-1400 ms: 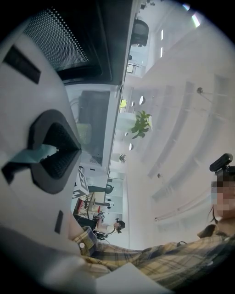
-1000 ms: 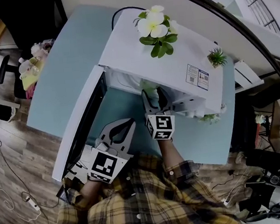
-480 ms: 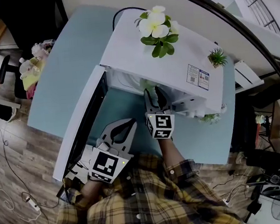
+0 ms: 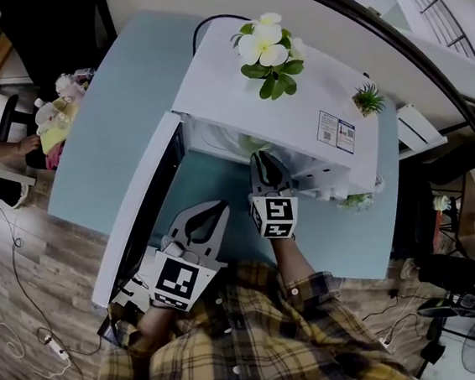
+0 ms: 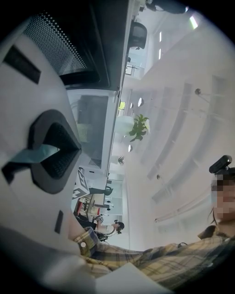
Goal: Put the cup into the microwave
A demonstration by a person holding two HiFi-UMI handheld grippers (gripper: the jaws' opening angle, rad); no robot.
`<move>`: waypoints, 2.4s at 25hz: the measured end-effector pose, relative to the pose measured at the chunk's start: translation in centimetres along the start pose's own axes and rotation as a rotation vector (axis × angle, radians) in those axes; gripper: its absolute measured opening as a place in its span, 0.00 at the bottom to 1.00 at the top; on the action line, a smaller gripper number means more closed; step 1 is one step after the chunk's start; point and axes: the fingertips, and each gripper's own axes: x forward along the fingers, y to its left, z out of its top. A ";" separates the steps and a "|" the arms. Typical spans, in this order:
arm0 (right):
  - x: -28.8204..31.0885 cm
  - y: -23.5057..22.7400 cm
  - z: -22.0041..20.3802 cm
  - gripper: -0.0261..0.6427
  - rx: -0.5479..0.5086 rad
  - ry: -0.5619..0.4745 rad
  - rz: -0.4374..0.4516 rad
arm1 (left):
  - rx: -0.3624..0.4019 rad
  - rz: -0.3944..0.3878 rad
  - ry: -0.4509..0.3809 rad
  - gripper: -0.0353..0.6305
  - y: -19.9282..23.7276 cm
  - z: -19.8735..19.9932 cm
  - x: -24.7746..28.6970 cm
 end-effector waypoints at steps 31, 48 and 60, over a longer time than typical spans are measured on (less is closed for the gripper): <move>-10.3 -0.5 6.4 0.12 0.113 -0.076 0.105 | 0.019 -0.003 -0.054 0.04 0.6 2.2 -0.5; -15.7 -1.2 9.6 0.06 0.158 -0.167 0.121 | 0.008 -0.050 -0.032 0.04 -0.2 2.0 0.3; -17.3 -1.1 9.2 0.05 0.173 -0.175 0.120 | -0.002 -0.056 -0.033 0.04 -0.1 2.1 -0.1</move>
